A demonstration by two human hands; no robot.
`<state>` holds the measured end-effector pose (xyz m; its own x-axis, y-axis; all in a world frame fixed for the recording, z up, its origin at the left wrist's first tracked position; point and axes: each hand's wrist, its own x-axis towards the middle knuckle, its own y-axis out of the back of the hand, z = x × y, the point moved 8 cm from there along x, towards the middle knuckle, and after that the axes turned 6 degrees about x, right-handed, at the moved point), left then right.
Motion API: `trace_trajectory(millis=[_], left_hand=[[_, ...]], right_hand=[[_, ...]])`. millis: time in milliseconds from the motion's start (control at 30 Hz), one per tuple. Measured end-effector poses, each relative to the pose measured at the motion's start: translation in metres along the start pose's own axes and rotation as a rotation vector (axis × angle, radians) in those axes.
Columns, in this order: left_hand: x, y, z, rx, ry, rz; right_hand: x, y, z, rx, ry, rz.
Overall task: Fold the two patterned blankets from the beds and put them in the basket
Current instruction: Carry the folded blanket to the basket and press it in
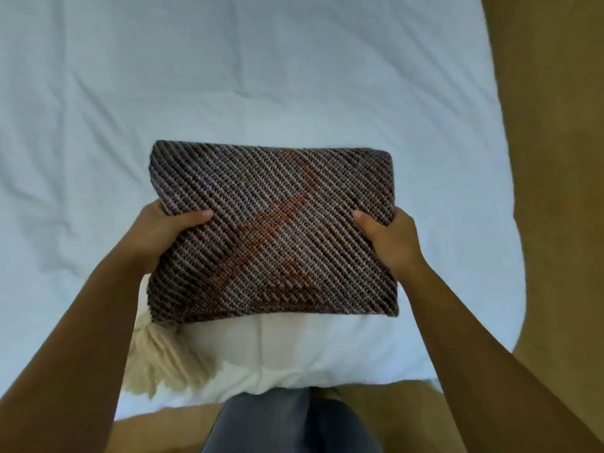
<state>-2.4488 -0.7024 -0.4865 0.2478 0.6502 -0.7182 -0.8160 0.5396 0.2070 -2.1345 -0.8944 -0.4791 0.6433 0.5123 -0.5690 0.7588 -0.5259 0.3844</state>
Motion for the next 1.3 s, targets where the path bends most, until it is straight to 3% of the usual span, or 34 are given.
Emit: trace_trajectory(millis=[200,400,600,800,1033,1300], left_hand=[[-0.103,-0.119,0.032,0.185,-0.202,0.004],[-0.232,-0.302,0.037,0.384,-0.339,-0.303],[-0.351,-0.477,0.024,0.561,-0.414,-0.601],[-0.447,-0.643,-0.004,0.804,-0.356,-0.936],[-0.556,-0.834,-0.024,1.021,-0.531,-1.139],[-0.710,-1.015,-0.097,1.279,-0.696,-1.436]], right_hand=[[-0.118,0.136,0.067,0.129,-0.013,0.254],[-0.280,0.302,0.186,0.244,-0.176,0.581],[-0.424,0.419,0.292,0.465,-0.295,0.848],[-0.529,0.493,0.391,0.681,-0.368,1.120],[-0.592,0.548,0.477,0.967,-0.449,1.367],[-0.666,0.586,0.544,1.234,-0.554,1.695]])
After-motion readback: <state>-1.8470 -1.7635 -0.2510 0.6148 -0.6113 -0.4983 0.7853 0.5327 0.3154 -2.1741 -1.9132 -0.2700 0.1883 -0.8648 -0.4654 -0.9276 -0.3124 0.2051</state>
